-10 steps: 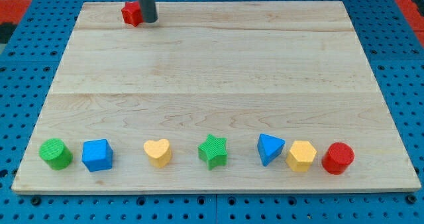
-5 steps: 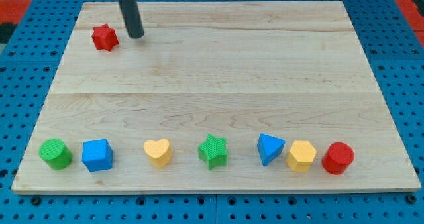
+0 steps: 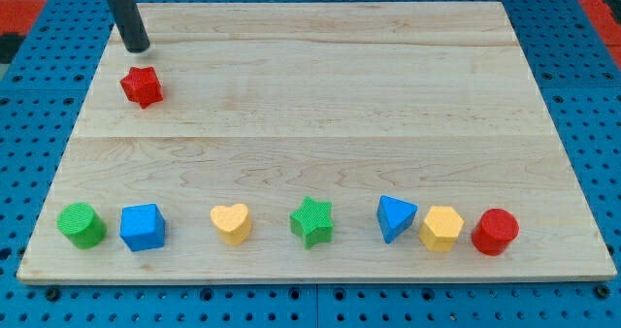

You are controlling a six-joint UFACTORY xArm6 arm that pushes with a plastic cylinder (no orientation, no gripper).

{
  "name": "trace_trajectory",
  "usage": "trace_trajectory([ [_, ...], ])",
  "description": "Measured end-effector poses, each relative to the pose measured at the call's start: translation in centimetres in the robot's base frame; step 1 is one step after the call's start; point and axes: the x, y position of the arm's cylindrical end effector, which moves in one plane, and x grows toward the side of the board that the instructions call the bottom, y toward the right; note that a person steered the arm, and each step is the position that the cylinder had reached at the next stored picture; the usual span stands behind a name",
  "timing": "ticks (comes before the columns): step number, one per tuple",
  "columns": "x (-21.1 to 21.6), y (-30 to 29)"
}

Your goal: Place the red star at the top of green circle

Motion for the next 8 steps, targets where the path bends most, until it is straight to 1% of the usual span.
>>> trace_trajectory([
  [1,5.9,-0.5],
  [2,2.3,-2.4],
  [3,-0.2,2.4],
  [4,5.1,4.1],
  [5,9.0,5.1],
  [6,12.1,2.7],
  [7,12.9,1.5],
  [8,10.0,2.2],
])
